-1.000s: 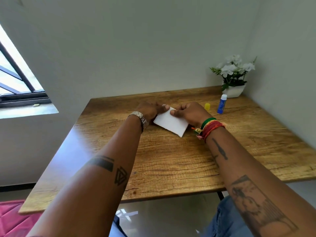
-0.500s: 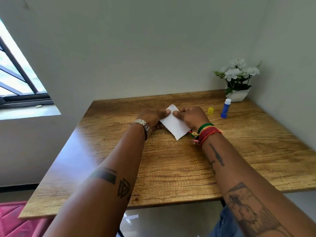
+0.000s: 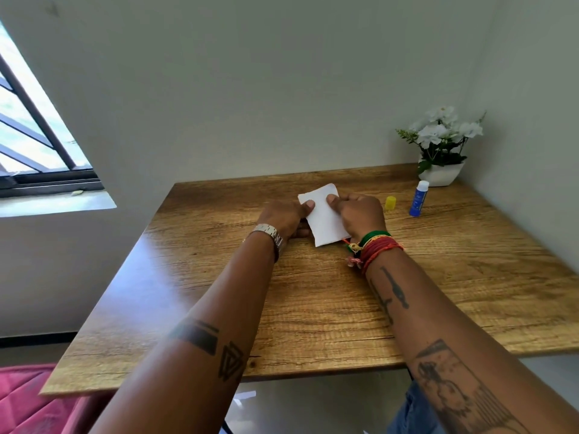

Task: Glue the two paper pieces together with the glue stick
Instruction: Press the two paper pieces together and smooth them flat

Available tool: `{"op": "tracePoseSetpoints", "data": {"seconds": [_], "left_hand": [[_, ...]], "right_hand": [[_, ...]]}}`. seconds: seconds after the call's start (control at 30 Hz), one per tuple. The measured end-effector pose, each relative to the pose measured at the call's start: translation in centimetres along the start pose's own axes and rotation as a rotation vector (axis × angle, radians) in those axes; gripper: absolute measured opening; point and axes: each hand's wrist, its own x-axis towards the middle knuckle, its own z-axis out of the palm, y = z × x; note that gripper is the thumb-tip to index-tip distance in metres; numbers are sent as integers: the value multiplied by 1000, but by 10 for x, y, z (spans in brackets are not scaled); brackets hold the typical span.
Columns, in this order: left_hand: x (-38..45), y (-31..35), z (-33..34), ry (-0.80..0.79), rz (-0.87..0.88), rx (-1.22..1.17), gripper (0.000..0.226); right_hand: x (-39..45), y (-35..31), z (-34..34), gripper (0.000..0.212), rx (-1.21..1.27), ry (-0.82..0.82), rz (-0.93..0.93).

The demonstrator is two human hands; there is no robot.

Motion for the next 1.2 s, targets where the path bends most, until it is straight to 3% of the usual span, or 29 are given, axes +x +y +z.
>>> {"op": "tracePoseSetpoints", "data": {"seconds": [0.1, 0.23, 0.33, 0.4, 0.47, 0.6, 0.83, 1.1, 1.2], "left_hand": [[-2, 0, 0, 80, 43, 109, 22], [-4, 2, -3, 134, 37, 75, 24], [-9, 1, -4, 22, 31, -9, 34], [-12, -1, -5, -73, 43, 119, 41], [-12, -3, -6, -73, 48, 217, 43], [-13, -1, -6, -55, 25, 157, 40], [-14, 3, -6, -163, 13, 175, 30], [-3, 18, -9, -194, -197, 161, 13], [2, 23, -6, -103, -137, 267, 13]], "right_hand": [[-2, 0, 1, 38, 43, -26, 10], [-2, 2, -4, 33, 9, -129, 26], [-2, 1, -6, 29, 14, -95, 23], [-3, 0, -5, 31, 56, -76, 33], [-4, -2, -5, 33, 70, -79, 39], [-8, -1, -11, 29, 71, -131, 29], [-3, -1, -9, 16, 139, -28, 64], [2, 3, -8, 29, -85, -14, 35], [2, 0, 1, 28, -256, 45, -27]]}}
